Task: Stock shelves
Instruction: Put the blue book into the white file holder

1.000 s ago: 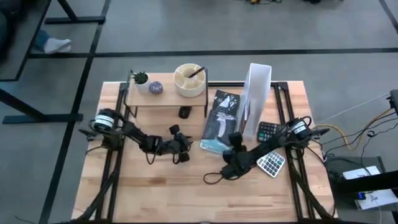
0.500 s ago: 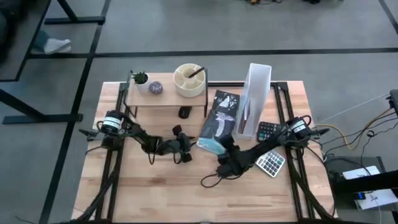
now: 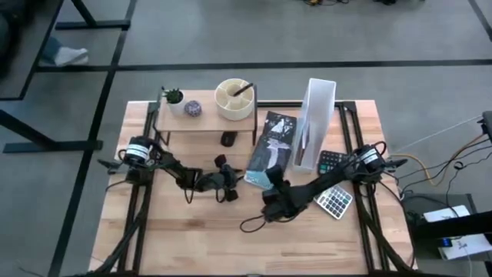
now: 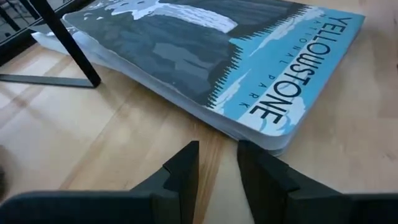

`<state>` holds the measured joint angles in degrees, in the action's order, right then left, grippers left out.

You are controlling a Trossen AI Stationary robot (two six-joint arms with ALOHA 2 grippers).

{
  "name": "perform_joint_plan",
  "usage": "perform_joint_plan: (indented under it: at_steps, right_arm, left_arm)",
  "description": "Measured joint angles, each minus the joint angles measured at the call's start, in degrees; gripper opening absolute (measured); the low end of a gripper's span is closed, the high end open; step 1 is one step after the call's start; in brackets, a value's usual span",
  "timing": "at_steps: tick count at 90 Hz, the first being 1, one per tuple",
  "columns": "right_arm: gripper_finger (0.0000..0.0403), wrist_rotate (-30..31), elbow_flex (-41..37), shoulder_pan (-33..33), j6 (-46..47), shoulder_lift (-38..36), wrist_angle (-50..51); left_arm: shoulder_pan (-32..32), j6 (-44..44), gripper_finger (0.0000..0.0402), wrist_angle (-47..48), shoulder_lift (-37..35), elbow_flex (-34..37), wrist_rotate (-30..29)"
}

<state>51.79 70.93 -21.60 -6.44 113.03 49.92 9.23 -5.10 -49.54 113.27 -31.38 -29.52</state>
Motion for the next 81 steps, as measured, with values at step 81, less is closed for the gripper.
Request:
perform_joint_plan:
  at_steps: [81]
  right_arm:
    - [0.0170, -3.5, -6.1, 6.9, -10.0, -0.1, -9.1]
  left_arm:
    - [0.1, -0.3, 0.0098, -0.8, 0.0, 0.2, -0.6]
